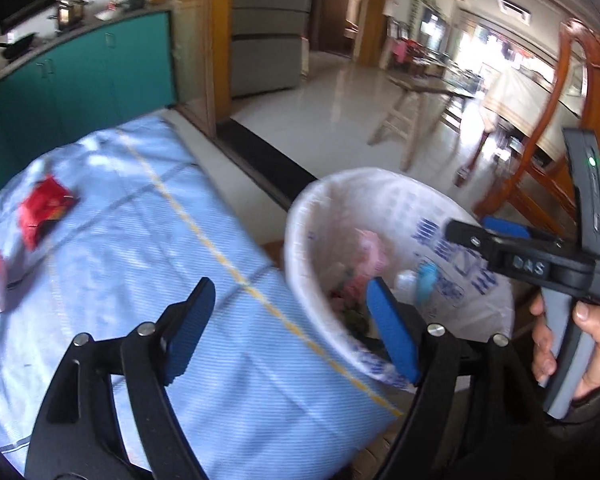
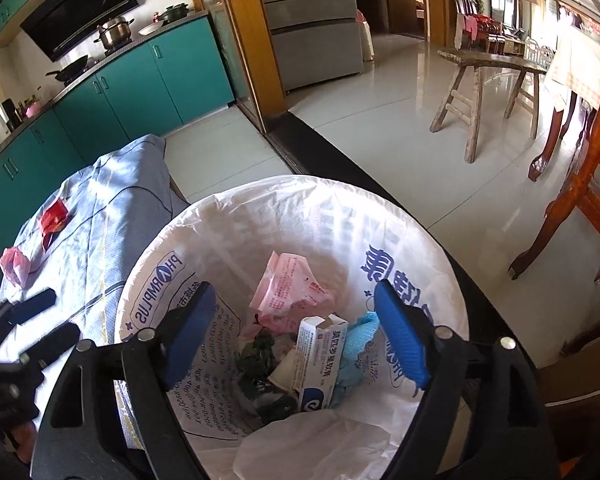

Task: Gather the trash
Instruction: 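Move both open grippers back over the table toward the pink bag and red packet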

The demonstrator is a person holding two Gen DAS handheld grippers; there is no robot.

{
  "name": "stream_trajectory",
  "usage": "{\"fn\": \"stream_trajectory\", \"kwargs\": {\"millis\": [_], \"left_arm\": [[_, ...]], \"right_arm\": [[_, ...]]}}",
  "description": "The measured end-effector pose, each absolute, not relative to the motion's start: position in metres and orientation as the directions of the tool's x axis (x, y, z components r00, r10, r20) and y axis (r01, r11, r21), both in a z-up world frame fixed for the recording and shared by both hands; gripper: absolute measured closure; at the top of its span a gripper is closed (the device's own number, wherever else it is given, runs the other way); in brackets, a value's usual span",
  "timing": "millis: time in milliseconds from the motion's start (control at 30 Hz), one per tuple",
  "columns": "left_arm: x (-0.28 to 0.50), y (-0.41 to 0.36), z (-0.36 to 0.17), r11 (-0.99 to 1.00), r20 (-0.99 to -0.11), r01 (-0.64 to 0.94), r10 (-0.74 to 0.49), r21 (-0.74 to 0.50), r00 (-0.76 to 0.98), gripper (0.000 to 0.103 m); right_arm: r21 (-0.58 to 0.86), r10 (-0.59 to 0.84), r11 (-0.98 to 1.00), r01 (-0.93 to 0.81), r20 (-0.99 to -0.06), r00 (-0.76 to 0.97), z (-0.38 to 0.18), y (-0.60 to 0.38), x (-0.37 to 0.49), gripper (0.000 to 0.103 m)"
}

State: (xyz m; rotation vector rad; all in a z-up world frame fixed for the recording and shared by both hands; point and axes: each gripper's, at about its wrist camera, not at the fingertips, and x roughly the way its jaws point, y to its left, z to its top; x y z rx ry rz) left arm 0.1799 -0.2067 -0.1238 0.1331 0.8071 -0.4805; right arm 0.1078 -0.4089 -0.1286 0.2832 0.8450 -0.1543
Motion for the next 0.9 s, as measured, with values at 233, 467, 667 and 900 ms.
{"fn": "stream_trajectory", "kwargs": {"millis": [233, 467, 667, 900], "left_arm": [[0.187, -0.15, -0.111, 0.971, -0.658, 0.218, -0.103, 0.095, 0.746, 0.016], [0.215, -0.044, -0.107, 0.999, -0.668, -0.039, 0.015, -0.021, 0.744, 0.013], [0.24, 0.032, -0.112, 0.981, -0.694, -0.159, 0.038, -0.112, 0.719, 0.012], [0.274, 0.051, -0.126, 0.992, -0.717, -0.111, 0.03, -0.067, 0.697, 0.012]], "right_arm": [[0.169, -0.018, 0.959, 0.228, -0.765, 0.643, -0.13, -0.397, 0.117, 0.021], [0.178, 0.028, 0.969, 0.171, -0.769, 0.638, -0.13, -0.37, 0.135, 0.02], [0.198, 0.124, 0.979, 0.041, -0.746, 0.655, -0.119, -0.322, 0.164, 0.017], [0.225, 0.255, 0.965, -0.131, -0.717, 0.648, -0.107, -0.251, 0.222, 0.017]]}}
